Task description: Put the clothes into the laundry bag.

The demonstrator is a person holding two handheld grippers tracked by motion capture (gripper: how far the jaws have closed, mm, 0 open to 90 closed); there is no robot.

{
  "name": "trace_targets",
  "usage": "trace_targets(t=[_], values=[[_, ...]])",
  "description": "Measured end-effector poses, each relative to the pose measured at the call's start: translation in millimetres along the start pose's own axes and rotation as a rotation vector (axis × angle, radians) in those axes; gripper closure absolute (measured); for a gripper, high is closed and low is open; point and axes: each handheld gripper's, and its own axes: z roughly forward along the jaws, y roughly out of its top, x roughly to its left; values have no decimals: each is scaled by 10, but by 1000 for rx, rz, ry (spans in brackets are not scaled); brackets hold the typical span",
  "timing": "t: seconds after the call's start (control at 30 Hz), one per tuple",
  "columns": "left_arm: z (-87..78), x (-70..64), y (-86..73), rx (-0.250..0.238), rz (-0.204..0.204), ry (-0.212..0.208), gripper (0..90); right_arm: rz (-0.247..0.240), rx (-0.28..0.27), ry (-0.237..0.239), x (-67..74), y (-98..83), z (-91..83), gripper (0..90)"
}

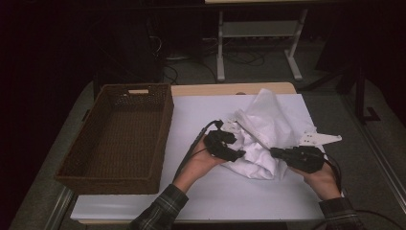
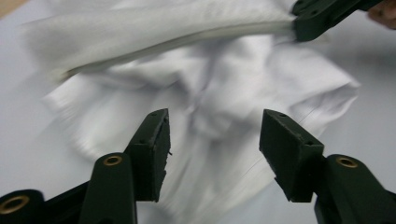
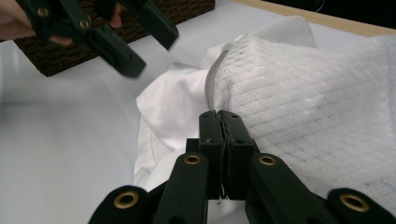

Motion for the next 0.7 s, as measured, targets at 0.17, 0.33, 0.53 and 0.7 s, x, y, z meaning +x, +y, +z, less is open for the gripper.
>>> trace_targets(t=[0.17, 0.33, 0.53, 0.7], values=[[-132, 269, -184, 15, -74, 117, 544, 1, 11, -4, 2, -18, 13, 881], [-29, 530, -191, -11, -145, 199, 658, 4, 14, -4, 3, -32, 16, 881], [243, 839, -104, -6, -187, 237, 756, 6, 10, 0, -4, -38, 9, 881], [489, 1043, -65, -17, -213, 193, 784, 7, 6, 4, -13, -44, 12, 880]])
